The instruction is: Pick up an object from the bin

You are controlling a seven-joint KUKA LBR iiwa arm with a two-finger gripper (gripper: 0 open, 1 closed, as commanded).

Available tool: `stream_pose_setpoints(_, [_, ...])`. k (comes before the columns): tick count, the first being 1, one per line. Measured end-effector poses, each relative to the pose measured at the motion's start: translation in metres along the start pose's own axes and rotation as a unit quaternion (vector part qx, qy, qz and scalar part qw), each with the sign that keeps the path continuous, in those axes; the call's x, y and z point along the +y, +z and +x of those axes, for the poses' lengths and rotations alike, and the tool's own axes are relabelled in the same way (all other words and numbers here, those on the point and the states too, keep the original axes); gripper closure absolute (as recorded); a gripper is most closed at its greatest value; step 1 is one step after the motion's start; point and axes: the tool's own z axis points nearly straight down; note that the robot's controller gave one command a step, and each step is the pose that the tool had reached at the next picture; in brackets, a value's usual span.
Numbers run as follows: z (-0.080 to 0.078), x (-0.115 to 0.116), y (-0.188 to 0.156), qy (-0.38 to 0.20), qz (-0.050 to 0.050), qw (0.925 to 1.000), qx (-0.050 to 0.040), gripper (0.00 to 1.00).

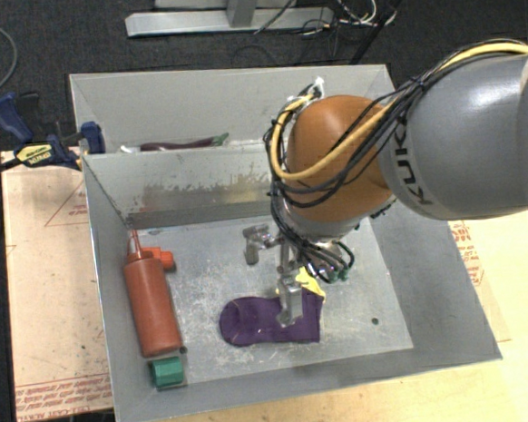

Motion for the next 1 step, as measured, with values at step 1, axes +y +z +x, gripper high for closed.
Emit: stream_pose_setpoints(1, [0.0129,-0.0077,0.0159,-0.003,-0.003,1.0,-0.0007,0.0])
